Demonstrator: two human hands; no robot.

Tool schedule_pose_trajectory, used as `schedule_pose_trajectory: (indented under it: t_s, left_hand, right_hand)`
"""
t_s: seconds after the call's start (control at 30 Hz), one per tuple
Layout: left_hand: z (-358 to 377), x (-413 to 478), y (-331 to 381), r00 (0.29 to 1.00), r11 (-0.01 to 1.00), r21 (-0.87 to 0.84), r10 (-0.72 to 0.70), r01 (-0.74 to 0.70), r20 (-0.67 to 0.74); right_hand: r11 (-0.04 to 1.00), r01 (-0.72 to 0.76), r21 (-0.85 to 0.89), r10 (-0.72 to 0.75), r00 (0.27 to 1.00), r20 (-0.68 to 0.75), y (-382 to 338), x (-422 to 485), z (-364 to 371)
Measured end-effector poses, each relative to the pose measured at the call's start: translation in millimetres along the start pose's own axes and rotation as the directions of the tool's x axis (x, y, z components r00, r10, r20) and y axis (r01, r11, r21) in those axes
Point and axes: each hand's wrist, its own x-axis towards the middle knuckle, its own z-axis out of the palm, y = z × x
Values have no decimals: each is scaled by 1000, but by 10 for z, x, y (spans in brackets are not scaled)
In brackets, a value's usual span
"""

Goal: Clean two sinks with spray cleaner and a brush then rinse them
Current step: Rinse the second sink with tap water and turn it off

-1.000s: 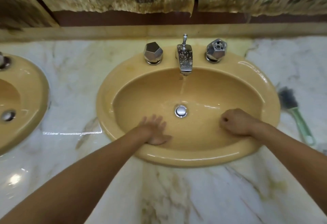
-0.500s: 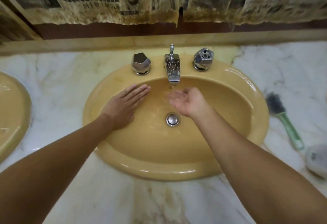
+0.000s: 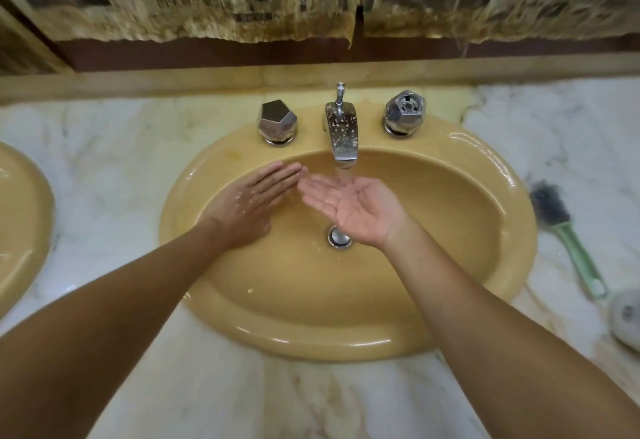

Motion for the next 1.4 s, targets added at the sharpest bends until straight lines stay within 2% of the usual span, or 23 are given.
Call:
schedule_pose_trajectory:
  t_s: [0.1,0.13,0.2,0.27,0.33,0.43,0.5,0.53,0.6,0.67,0.7,0.77,0.87,0.97,1.03,1.13,1.2,1.23,1.27,1.3,1.33,1.37,1.4]
  left_hand:
    - [-83,20,-43,987,987,-94,-138,130,-85]
    - [-77,18,-54,982,986,-104,-145,133,-123]
    - [-18,-24,-46,987,991,-96,-103,91,-127]
    - [31,-132,53,997,995,-96,35,-29,70]
    - [10,-287,219,908,964,-255,176,-80,380]
    - [-138,-374,496,778,823,-559,285,102,560]
    - [-285,-374,656,695,693,-686,382,221,609]
    - [-316,-382,699,673,662,-704,400,257,622]
    - [-302,-400,643,740,767,-596,254,239,623]
    - [-186,-413,456,868,907,-353,-27,229,495]
    - [-130,-425,361,910,933,-277,-106,230,401]
    - [-102,-441,276,934,939,-248,-152,239,324]
    - [-146,-432,434,874,904,-357,-36,236,485]
    - [-269,-361,670,720,728,-599,212,335,660]
    - [-397,-315,790,634,613,-683,356,396,687]
    - [-481,-300,821,641,572,-707,368,416,674]
    - [-475,-315,801,645,568,-701,350,431,680]
    - [-473,-323,818,628,571,-693,356,440,692]
    - [-505,-320,846,607,569,-689,372,448,702]
    - [-562,-303,893,586,553,-691,393,465,709]
    - [-668,-276,946,576,515,-710,424,481,699]
    - [-796,-231,1005,582,456,-744,465,488,667]
    - [-957,-183,1056,600,383,-788,511,482,615]
  right_hand:
    - [996,57,66,-55,998,-38,-4,48,9]
    - [991,101,90,-96,994,-56,-14,58,1]
    - [997,74,34,-75,997,36,4,-11,54]
    - [999,36,21,-38,997,74,42,-7,49]
    - [995,61,73,-62,998,11,37,33,25]
    - [993,-2,-119,21,987,157,4,-43,62]
    - [976,-16,-216,48,989,141,-46,-44,101]
    - [983,0,-184,17,996,92,-87,-10,97]
    - [985,-2,-171,19,995,96,-151,5,74]
    - [940,-98,-326,153,977,146,-166,-46,77]
    - [921,-111,-374,168,978,122,-172,-52,80]
    - [962,-31,-273,40,999,30,-215,-8,67]
    - [997,25,79,-33,995,97,-201,-20,87]
    - [984,29,175,-47,994,98,-94,-43,113]
    - [987,-11,158,1,998,61,-23,-91,86]
    - [964,-204,-170,226,967,119,186,-305,-94]
    - [790,-257,-556,336,941,43,363,-517,-301]
    - [637,-224,-738,292,956,-38,413,-610,-443]
    - [413,-157,-897,159,982,-99,404,-664,-639]
    - [56,-101,-993,0,995,-101,325,-710,-811]
    - [-334,-112,-936,-106,991,-81,222,-761,-950]
    - [-607,-195,-770,-176,978,-109,152,-809,-1016]
    - [-711,-244,-659,-195,969,-149,136,-839,-1049]
